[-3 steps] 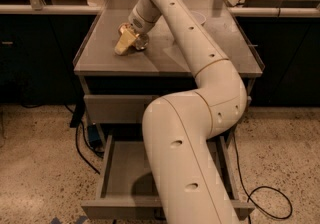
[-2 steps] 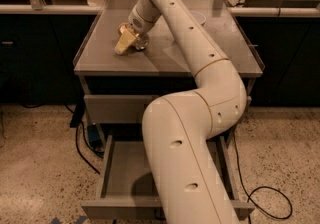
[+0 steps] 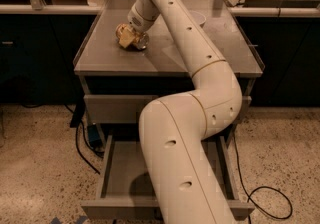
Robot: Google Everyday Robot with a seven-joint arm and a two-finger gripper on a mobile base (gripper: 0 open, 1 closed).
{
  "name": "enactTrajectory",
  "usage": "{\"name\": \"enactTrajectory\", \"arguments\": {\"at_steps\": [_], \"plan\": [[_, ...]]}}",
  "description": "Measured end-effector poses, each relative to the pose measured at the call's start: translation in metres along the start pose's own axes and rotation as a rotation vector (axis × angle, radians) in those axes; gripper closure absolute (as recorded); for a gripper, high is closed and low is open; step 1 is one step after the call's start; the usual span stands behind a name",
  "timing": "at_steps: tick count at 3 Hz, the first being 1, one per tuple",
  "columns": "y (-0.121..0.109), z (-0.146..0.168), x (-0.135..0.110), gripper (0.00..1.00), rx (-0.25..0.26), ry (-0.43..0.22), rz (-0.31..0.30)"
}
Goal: Place orange can into middle drawer
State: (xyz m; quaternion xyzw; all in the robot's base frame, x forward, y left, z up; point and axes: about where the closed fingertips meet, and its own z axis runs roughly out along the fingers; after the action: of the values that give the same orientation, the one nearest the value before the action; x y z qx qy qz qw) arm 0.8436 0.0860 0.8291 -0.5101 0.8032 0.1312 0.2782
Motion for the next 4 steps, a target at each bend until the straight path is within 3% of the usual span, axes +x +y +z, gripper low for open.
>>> {"name": "enactTrajectory", "arguments": {"at_steps": [1,2,3,4], "plan": [[0.001,-0.005,-0.002,1.00,0.000,-0.002,0.000],[-0.004,-0.047,-0.003,1.00,-0.052,-0.173,-0.042],[-0.007,-0.109,0.026,1.00,-0.121,-0.350,-0.079],[-0.007,-0.109,0.026,1.00,-0.122,-0.350,-0.079]]}}
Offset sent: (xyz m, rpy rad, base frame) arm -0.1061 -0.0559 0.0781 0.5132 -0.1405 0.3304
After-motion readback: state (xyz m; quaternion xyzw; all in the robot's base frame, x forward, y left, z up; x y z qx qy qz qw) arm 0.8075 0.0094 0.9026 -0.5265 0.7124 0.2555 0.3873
